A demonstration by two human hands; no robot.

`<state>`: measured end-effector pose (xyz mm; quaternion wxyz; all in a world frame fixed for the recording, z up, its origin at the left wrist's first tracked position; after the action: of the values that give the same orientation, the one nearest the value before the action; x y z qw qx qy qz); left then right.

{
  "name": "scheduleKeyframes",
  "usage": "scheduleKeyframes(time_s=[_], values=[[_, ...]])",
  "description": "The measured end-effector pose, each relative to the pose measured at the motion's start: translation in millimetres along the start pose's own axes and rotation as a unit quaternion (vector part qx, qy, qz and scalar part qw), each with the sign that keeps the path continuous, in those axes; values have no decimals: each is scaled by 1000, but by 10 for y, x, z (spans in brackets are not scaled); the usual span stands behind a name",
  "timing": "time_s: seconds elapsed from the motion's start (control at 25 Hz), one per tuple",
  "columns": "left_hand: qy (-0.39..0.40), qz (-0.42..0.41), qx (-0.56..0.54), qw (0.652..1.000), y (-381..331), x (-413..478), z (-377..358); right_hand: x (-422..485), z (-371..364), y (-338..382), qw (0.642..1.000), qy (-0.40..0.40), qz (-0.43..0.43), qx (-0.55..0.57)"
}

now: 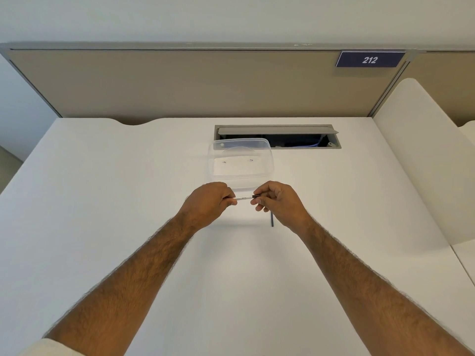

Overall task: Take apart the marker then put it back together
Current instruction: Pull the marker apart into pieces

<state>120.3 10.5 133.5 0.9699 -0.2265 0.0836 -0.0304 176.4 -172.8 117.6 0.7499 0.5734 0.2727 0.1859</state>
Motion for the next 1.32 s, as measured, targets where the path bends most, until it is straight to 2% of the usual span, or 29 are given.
scheduleKeyframes(time_s=[0.4,0.92,1.32], values=[[-3,-4,4,1000,12,-19,-31,-16,39,-16,997,-10,9,-82],[-17,13,-20,1000,114,-65,-54,-99,147,90,995,-55,10,-86],[-27,11,-26,999,184,-106,-17,-118,151,9,994,-60,-17,-92]])
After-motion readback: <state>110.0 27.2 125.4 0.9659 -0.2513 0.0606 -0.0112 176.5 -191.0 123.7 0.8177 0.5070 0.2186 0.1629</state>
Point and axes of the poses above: each hand's wrist, its own x-axis towards the middle knuckle, its own z-axis out of the back of the hand, y = z × x, the point moved 7 cm from there along x, towards the middle knuckle, and after that the axes turned 8 degrees about y, right-handed, at the moved point
